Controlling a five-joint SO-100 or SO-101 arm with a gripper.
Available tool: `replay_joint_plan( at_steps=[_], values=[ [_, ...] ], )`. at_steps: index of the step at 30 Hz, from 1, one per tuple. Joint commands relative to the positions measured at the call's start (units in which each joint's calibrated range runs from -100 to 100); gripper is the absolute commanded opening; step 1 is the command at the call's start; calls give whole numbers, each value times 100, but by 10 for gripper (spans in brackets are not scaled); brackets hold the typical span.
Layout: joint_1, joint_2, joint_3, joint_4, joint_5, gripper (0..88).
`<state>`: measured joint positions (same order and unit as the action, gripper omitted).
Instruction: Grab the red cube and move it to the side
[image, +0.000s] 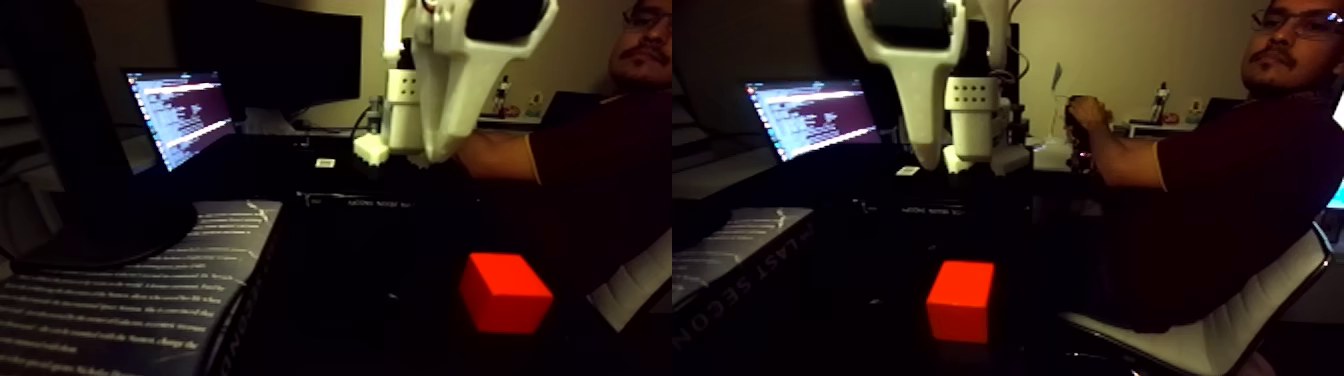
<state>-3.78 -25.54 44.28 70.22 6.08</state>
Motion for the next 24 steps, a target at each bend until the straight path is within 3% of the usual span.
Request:
replay_joint_plan(
  at_steps=[1,12,16,24],
  values=[
    [12,108,-233,-62,-201,15],
    [37,419,-233,-721,-481,23],
    [12,545,-224,-763,-530,117],
    [37,848,-170,-1202,-552,222]
  ],
)
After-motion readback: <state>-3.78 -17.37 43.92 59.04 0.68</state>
